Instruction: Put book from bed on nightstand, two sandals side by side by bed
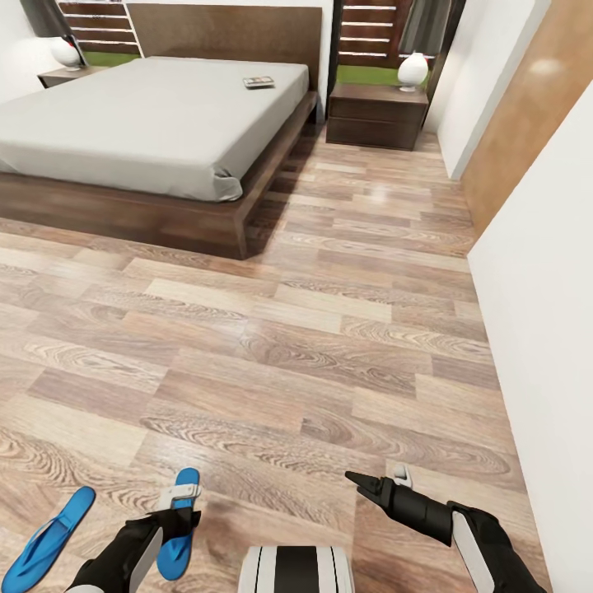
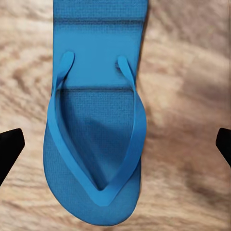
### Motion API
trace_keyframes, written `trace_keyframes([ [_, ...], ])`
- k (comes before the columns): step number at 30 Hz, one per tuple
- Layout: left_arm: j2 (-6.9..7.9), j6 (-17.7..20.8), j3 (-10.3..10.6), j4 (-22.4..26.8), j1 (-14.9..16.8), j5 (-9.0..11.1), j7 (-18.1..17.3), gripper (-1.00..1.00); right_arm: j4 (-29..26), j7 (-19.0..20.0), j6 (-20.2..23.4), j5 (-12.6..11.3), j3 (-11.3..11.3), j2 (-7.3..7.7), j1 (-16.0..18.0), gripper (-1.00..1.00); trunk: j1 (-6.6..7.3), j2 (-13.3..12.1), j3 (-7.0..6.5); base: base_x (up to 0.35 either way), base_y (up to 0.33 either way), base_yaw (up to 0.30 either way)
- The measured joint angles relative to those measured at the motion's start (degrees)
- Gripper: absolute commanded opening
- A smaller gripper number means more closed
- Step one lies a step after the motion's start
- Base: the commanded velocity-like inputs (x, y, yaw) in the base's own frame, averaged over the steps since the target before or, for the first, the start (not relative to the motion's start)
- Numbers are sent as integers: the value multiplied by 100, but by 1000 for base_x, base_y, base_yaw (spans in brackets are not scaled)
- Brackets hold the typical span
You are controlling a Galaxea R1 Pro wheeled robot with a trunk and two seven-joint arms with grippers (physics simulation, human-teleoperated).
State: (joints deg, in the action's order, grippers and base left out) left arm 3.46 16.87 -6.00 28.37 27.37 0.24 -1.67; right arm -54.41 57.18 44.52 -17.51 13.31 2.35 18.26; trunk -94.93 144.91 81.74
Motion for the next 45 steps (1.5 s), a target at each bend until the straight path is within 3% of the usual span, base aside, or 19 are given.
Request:
trace_keyframes([
  [13, -1, 13, -8, 0, -1, 8, 0, 100, 0, 4, 0, 0, 0, -1, 0, 100, 0, 0, 0, 1, -1, 0],
  [29, 0, 14, -9, 0, -1, 8, 6, 100, 0, 3, -1, 1, 0, -1, 0, 100, -42, 21, 354, 0, 0, 0],
  [35, 0, 12, -9, 0, -2, 8, 6, 100, 1, 4, 0, 0, 0, -6, 0, 100, -41, 21, 355, 0, 0, 0],
  [45, 0, 10, -9, 0, -1, 8, 7, 100, 0, 4, 0, 0, -2, -7, 0, 100, -62, 32, 532, 0, 0, 0],
])
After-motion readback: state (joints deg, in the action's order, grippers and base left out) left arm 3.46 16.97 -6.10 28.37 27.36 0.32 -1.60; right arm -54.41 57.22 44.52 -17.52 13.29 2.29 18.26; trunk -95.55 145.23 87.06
